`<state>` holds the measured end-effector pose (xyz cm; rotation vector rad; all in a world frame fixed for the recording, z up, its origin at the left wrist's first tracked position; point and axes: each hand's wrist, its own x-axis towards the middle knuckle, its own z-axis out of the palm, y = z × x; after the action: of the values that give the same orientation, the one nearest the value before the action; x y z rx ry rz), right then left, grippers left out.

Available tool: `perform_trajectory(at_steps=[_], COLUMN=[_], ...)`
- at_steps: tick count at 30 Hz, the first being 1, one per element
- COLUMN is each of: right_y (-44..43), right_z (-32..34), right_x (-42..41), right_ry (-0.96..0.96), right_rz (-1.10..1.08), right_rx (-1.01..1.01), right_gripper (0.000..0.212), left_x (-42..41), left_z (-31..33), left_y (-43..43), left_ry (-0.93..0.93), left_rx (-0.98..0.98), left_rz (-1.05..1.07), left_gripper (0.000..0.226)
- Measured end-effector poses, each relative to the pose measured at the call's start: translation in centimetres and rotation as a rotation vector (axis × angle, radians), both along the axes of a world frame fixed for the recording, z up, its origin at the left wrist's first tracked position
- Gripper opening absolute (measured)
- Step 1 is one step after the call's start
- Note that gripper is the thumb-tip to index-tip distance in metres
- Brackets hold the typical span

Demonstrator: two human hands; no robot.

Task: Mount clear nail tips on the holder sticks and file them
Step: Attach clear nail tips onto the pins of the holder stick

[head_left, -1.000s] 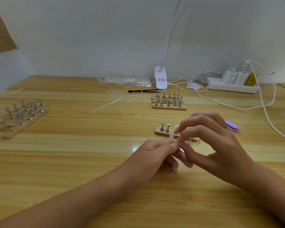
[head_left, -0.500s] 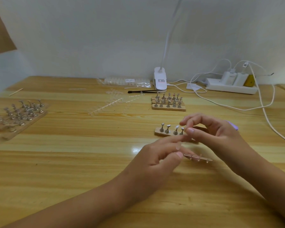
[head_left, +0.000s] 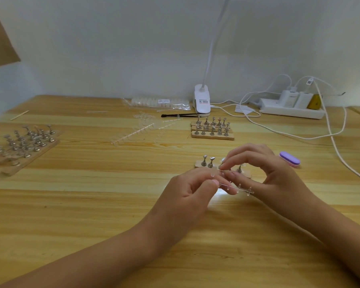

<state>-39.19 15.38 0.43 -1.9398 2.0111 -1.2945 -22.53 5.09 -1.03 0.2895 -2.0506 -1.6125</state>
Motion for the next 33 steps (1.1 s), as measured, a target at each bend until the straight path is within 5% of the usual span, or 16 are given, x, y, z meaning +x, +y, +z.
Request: perform_trajectory(at_steps=[15,25,33], right_y=[-0.2,-4.0,-4.1], right_z=[0.4,1.6,-0.7], right_x=[-1.1,-2.6,-2.0], right_ry=[0.070,0.081,-0.060], right_rz=[0.089,-0.085,-0.099], right_rx=[0.047,0.067,0.089], right_gripper=[0.020,0.011,0.010], left_x=[0.0,0.1,-0.1], left_z=[0.6,0.8,0.5], left_y=[-0.3,-0.2,0.0], left_ry=[-0.038,-0.115,-0.121], left_rx=[0.127,0.141,0.122], left_rz=[0.030,-0.083,-0.116], left_gripper=[0.036,0.035,0.033])
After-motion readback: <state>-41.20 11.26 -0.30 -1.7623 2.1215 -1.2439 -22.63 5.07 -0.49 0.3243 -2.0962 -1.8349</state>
